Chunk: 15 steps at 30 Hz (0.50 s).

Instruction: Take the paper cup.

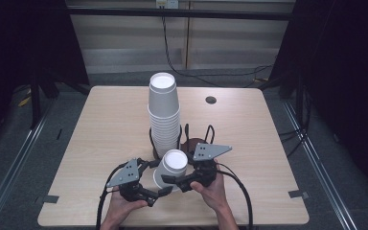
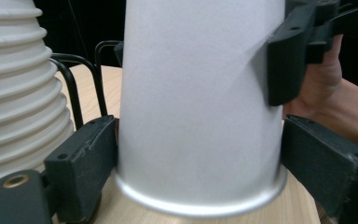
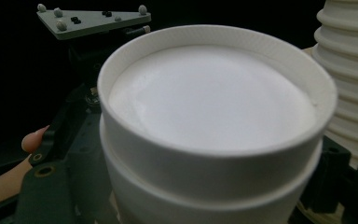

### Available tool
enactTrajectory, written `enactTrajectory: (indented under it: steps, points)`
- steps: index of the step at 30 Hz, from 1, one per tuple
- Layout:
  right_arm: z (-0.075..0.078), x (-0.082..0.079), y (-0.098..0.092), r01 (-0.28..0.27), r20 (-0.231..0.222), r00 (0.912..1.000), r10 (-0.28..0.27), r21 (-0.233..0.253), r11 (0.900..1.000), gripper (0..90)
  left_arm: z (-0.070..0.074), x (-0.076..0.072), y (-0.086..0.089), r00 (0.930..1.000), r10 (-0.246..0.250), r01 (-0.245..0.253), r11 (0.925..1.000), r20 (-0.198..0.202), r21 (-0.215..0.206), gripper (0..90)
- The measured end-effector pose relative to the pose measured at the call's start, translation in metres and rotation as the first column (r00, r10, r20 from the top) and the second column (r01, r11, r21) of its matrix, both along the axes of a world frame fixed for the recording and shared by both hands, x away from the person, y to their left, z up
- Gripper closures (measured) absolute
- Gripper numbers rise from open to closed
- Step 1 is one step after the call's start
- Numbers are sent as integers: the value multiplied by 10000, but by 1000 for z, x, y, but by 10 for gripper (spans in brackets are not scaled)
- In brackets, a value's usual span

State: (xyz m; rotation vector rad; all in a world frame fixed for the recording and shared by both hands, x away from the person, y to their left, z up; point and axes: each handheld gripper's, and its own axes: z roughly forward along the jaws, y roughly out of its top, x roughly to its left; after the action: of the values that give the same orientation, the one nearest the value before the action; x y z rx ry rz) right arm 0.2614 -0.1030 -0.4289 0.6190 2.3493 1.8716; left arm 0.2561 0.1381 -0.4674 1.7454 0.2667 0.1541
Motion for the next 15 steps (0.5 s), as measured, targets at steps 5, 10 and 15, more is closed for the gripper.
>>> enactTrajectory:
  steps: [5,10,15]
  points:
    - [-5,0,1,22,-74,10000,-21,23,10000,207,1,2,-6,10000,-79,79,9994,-17,331,104]
    - [-5,0,5,-6,53,10000,6,63,10000,206,0,4,-8,9999,-56,61,9993,-138,369,100]
    - [-5,-1,6,59,142,9999,-59,29,10000,190,-1,5,-8,9994,-117,131,9991,-330,407,129]
